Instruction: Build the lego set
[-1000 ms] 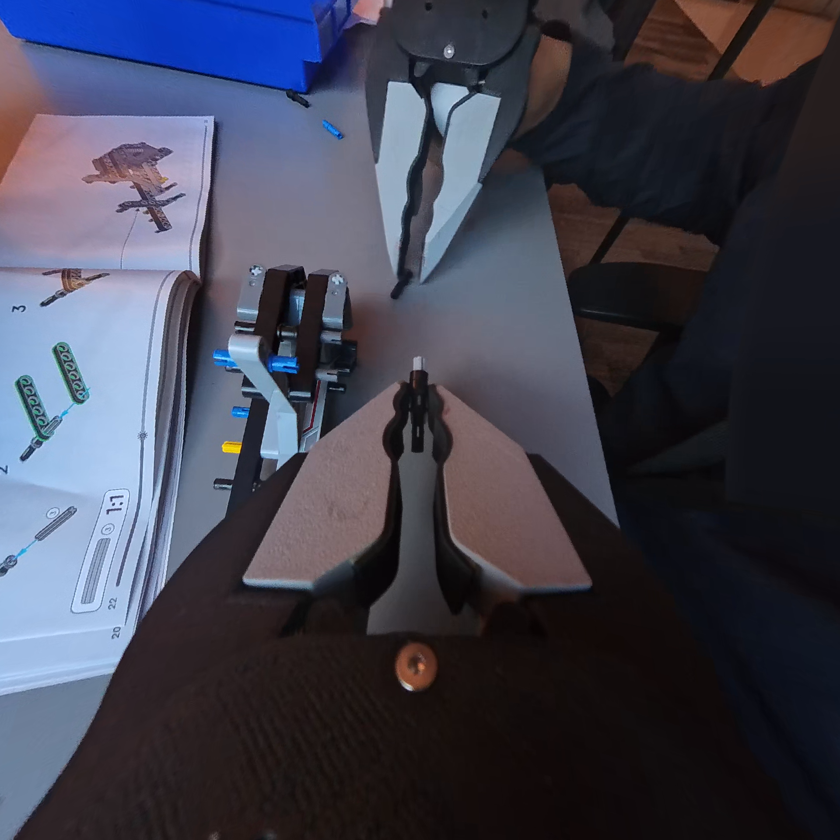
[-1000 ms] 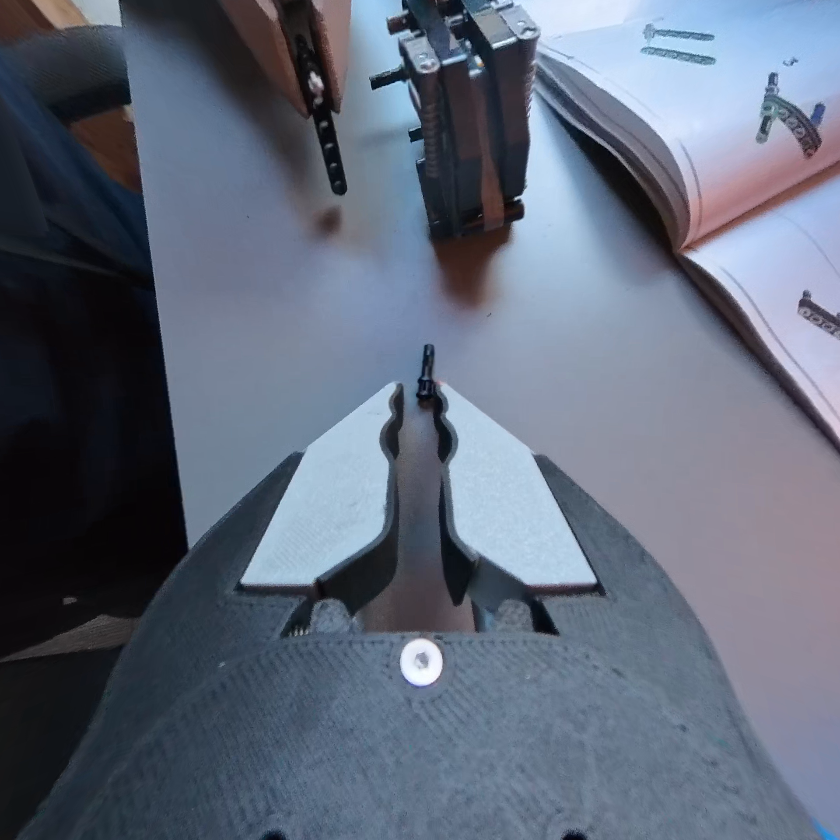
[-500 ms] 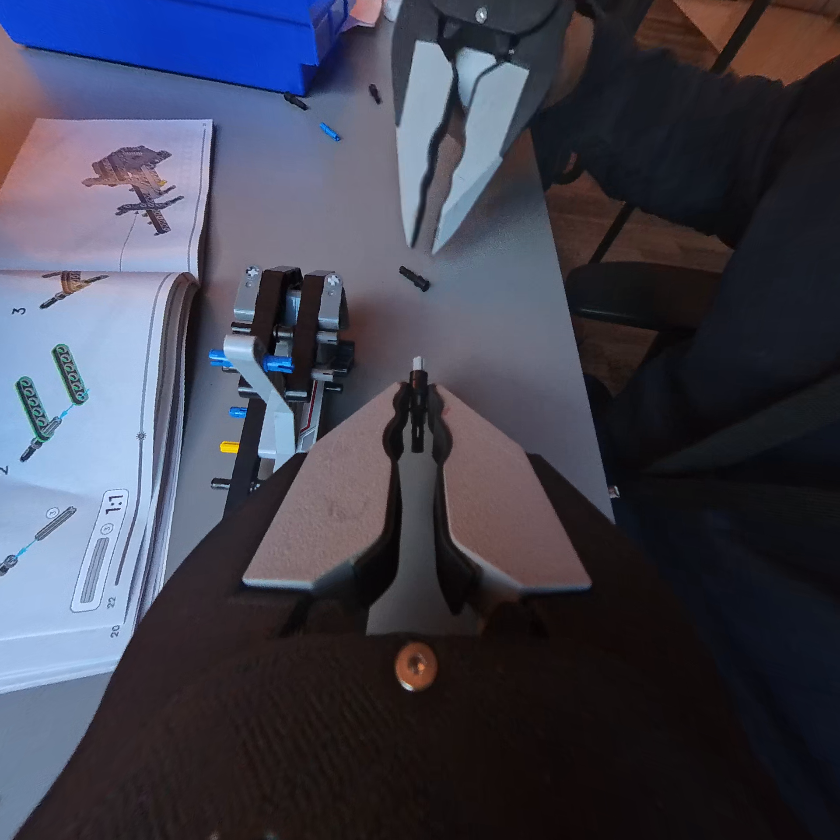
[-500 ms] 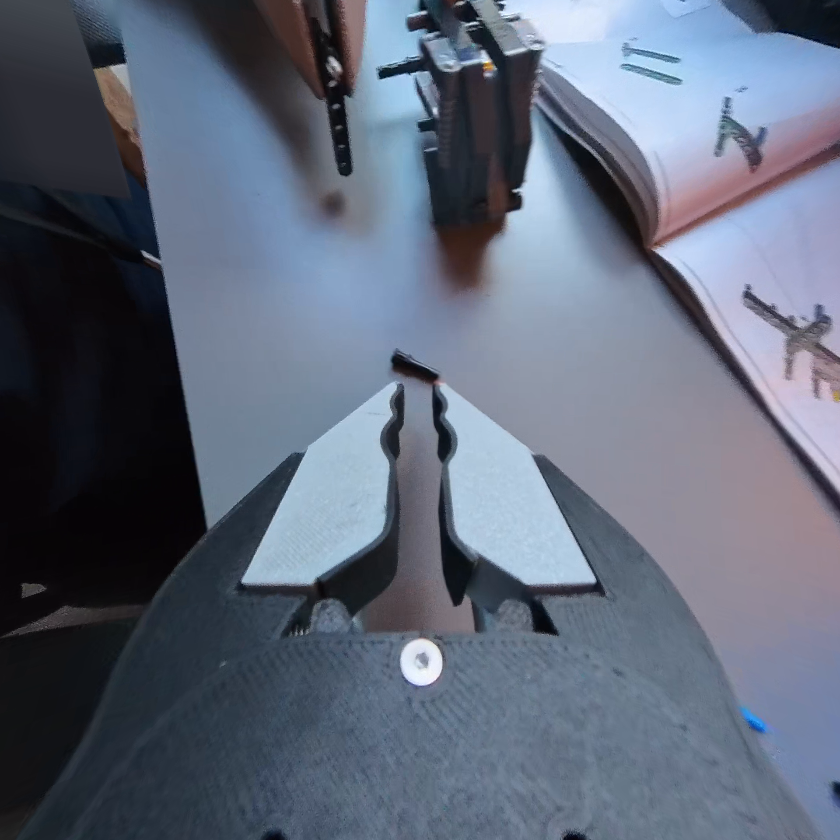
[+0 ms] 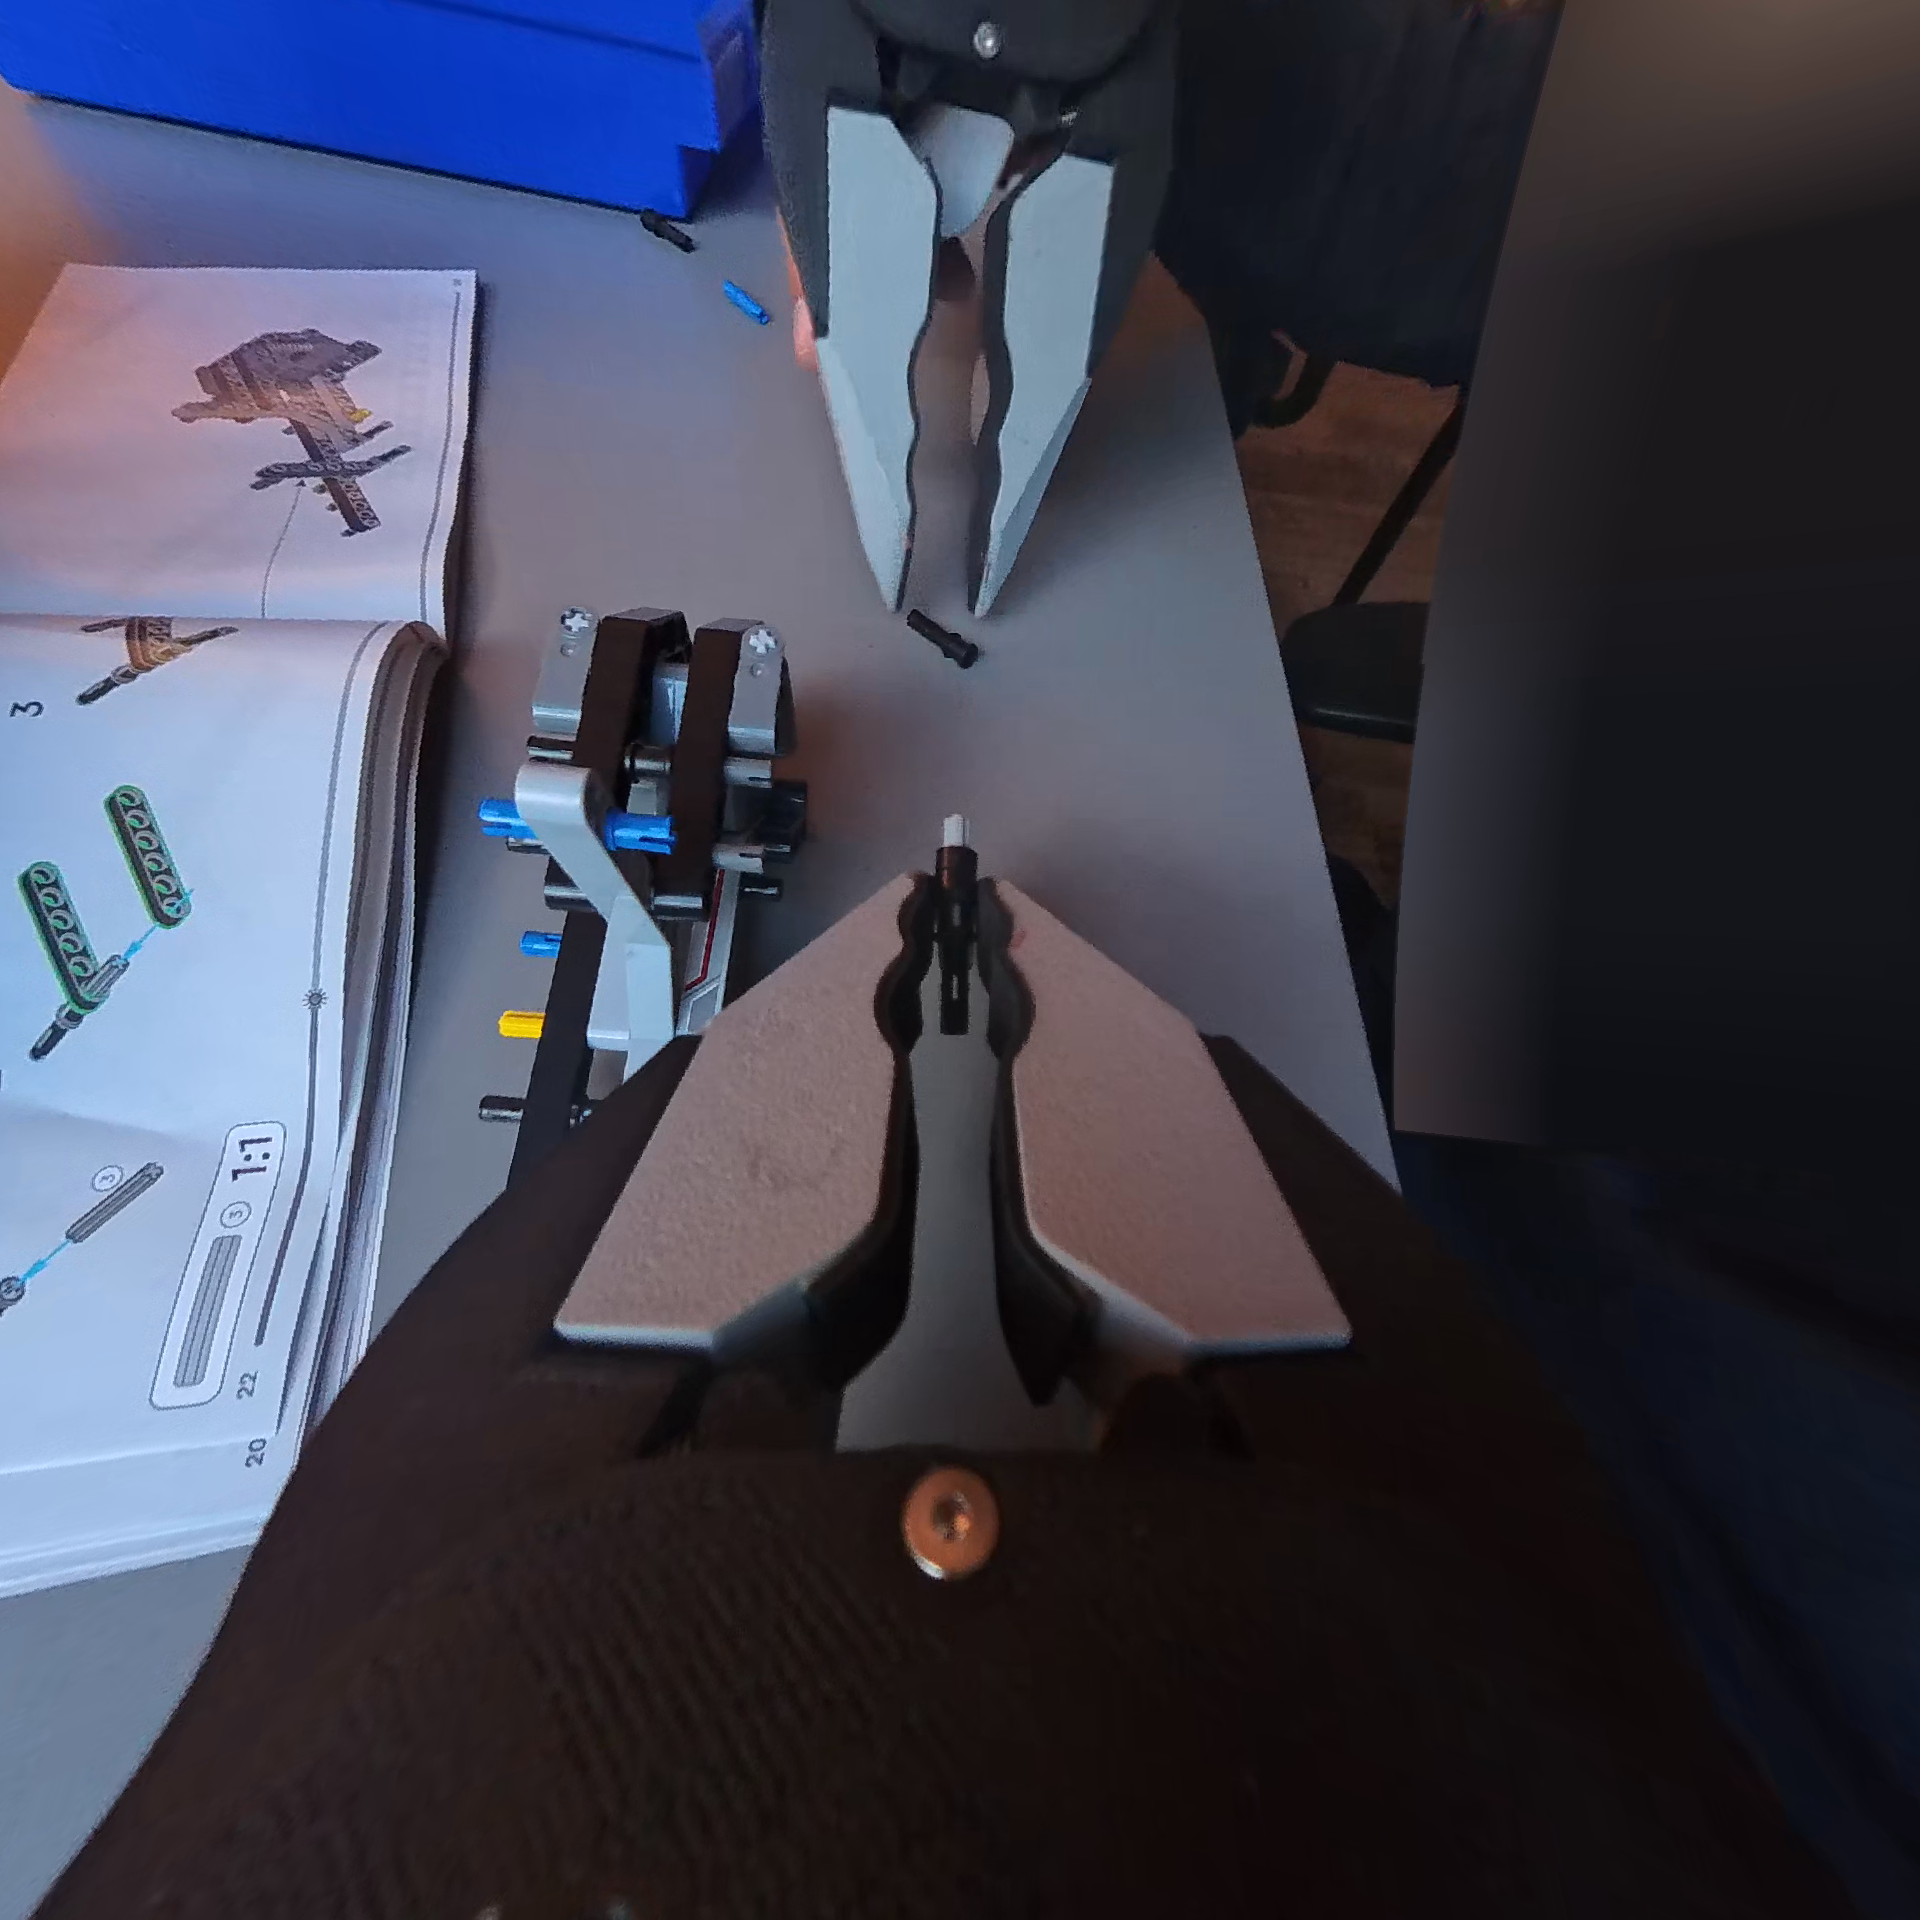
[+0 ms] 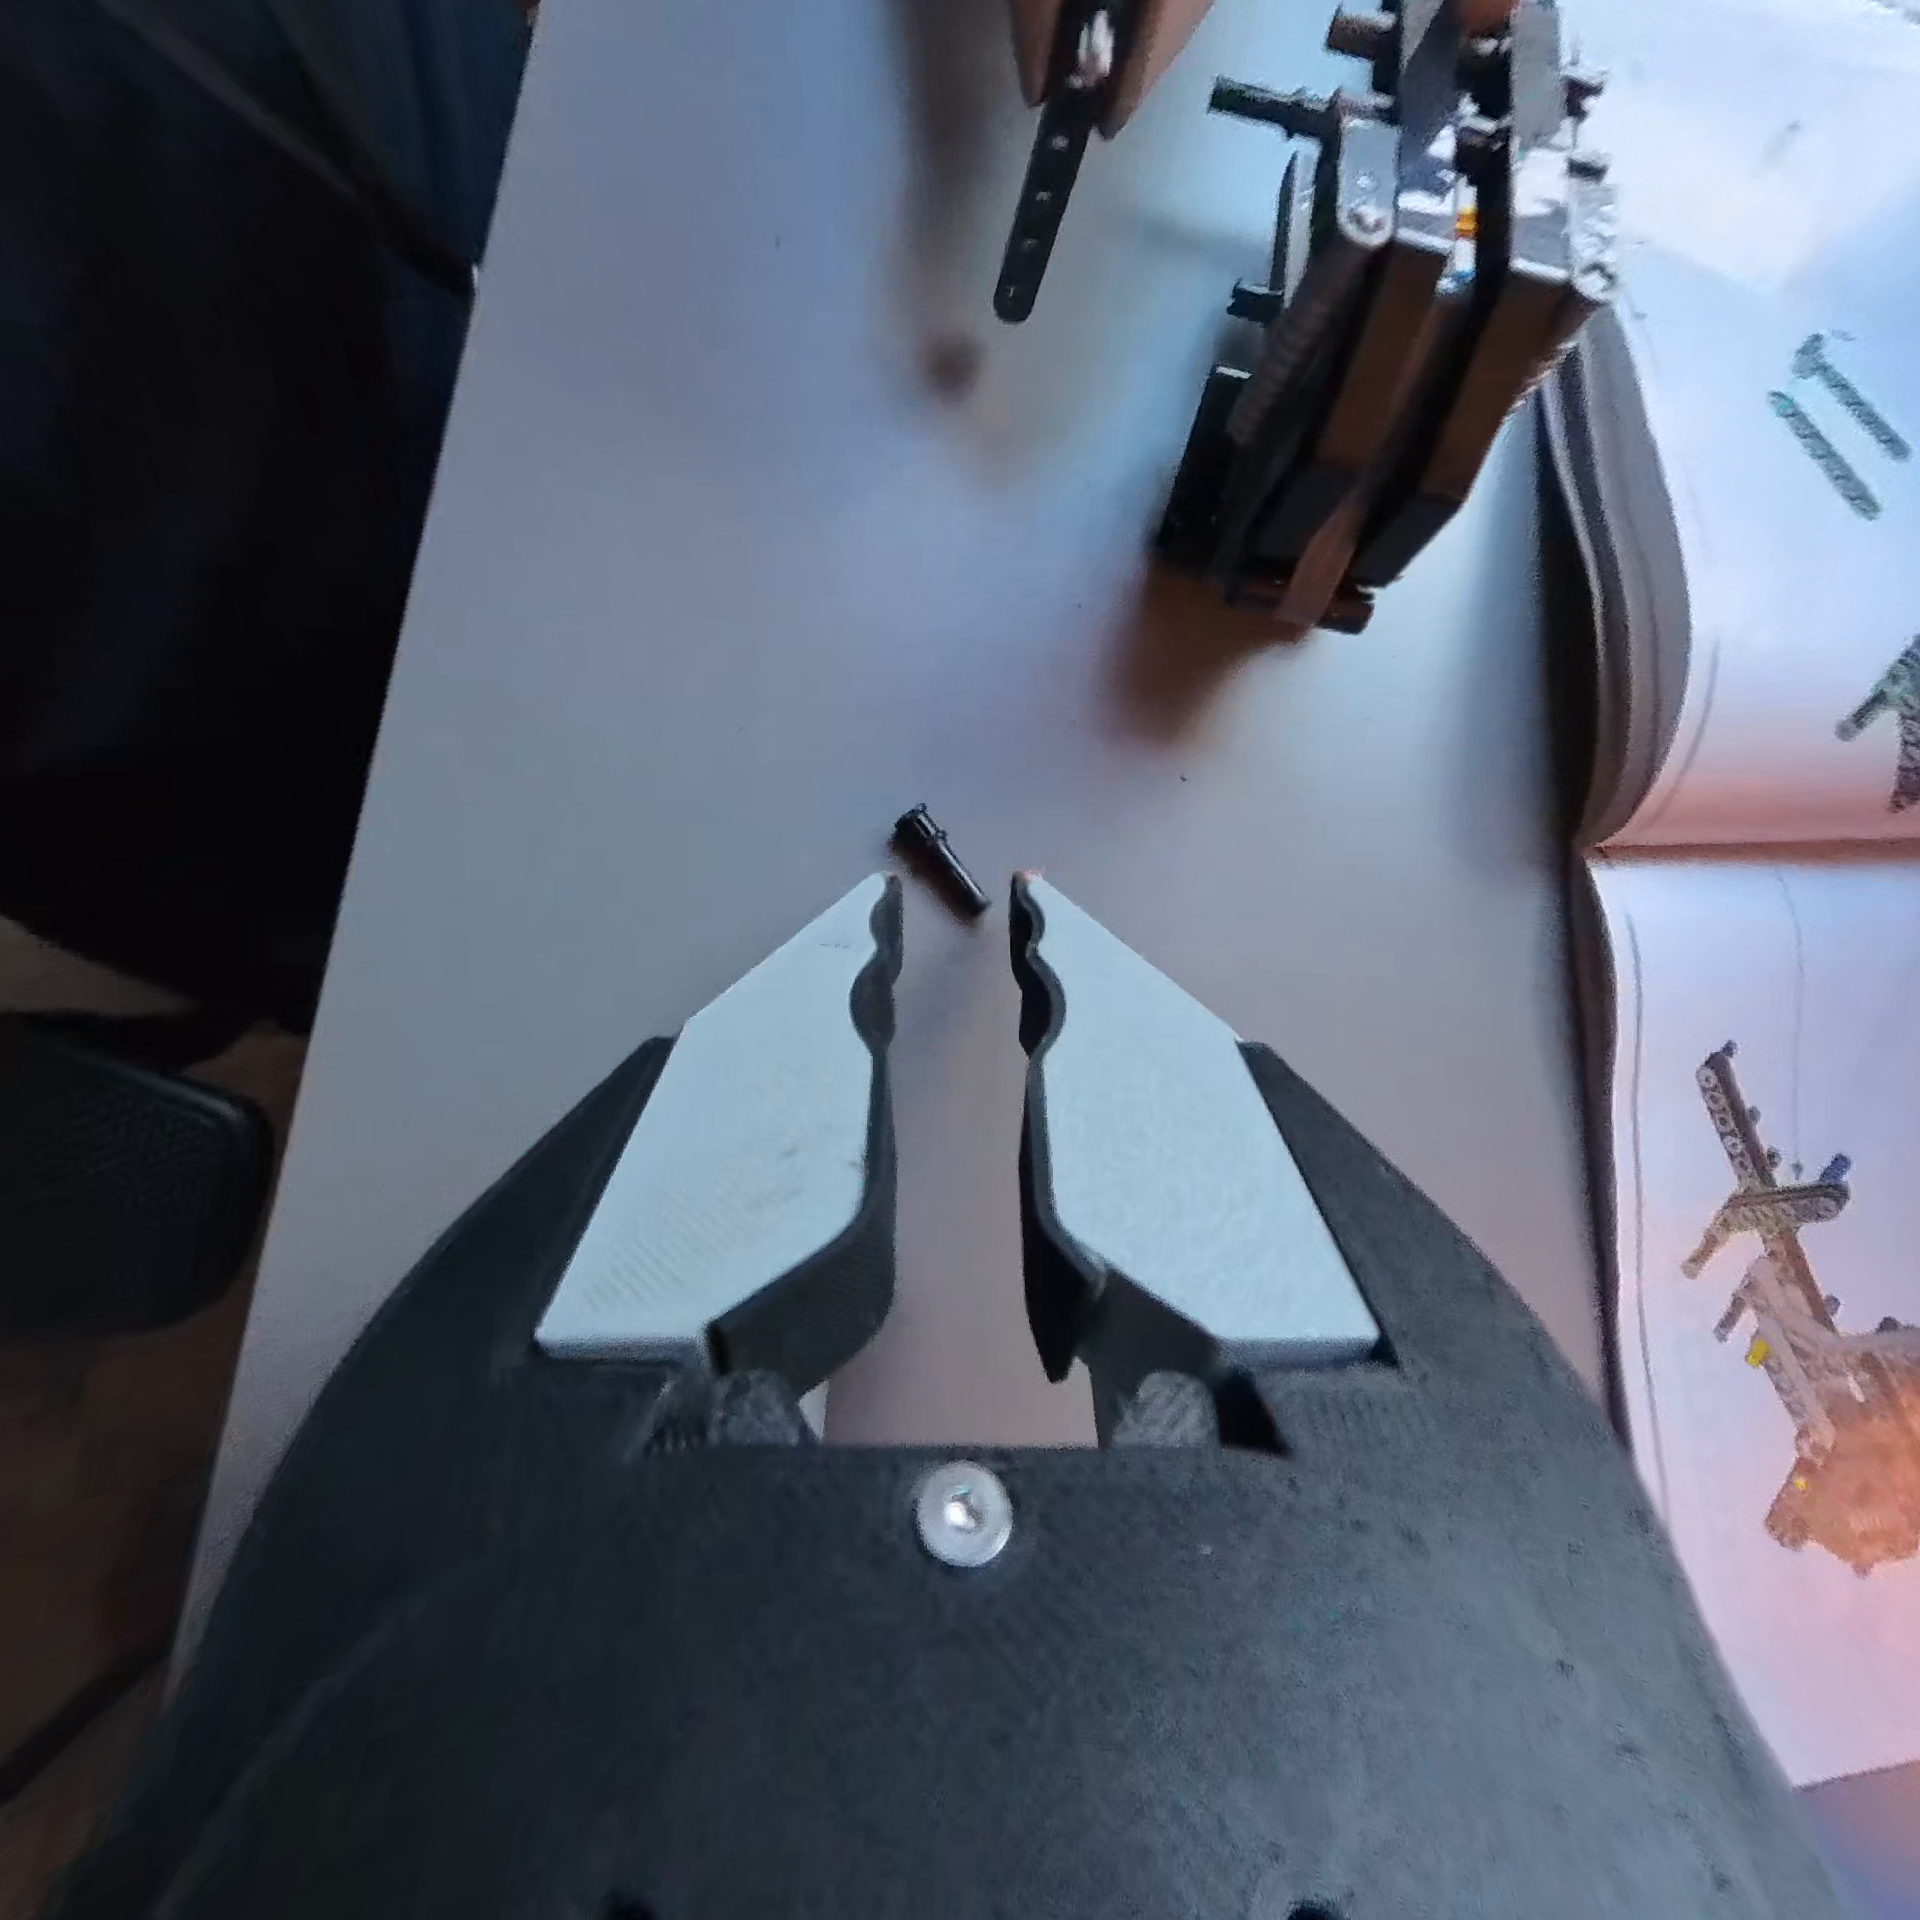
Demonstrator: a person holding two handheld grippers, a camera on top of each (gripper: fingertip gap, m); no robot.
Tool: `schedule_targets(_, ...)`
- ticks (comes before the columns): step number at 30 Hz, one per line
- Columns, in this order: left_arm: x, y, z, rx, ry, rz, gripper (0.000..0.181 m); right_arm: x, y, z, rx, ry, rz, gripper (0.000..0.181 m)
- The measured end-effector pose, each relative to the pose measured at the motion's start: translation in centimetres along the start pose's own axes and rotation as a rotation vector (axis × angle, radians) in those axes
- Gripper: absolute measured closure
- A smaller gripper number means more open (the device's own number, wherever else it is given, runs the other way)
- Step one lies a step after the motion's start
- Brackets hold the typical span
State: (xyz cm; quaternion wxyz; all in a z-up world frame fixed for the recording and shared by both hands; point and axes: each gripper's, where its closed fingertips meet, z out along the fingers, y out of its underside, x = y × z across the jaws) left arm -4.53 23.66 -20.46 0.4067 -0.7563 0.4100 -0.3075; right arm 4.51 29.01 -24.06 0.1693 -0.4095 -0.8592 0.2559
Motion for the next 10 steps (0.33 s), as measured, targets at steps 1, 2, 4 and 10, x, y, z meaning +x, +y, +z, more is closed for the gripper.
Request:
schedule_targets(1,0.07,0.02,0.04,-0.001,0.004,0.0,0.175,0.07,0.19,0.14,-0.02,-0.011,-0.013,0.162)
schedule_targets(2,0.12,0.01,0.05,-0.002,0.007,0.001,0.175,0.06,0.31,0.25,-0.035,-0.03,-0.027,0.162)
schedule_targets(4,0.23,0.0,0.08,-0.002,0.012,0.004,0.175,0.02,0.26,0.34,-0.048,-0.076,-0.043,0.163)
schedule_targets(10,0.21,-0.16,-0.04,0.004,0.011,0.012,0.175,-0.24,0.28,0.44,-0.063,-0.209,-0.051,0.172)
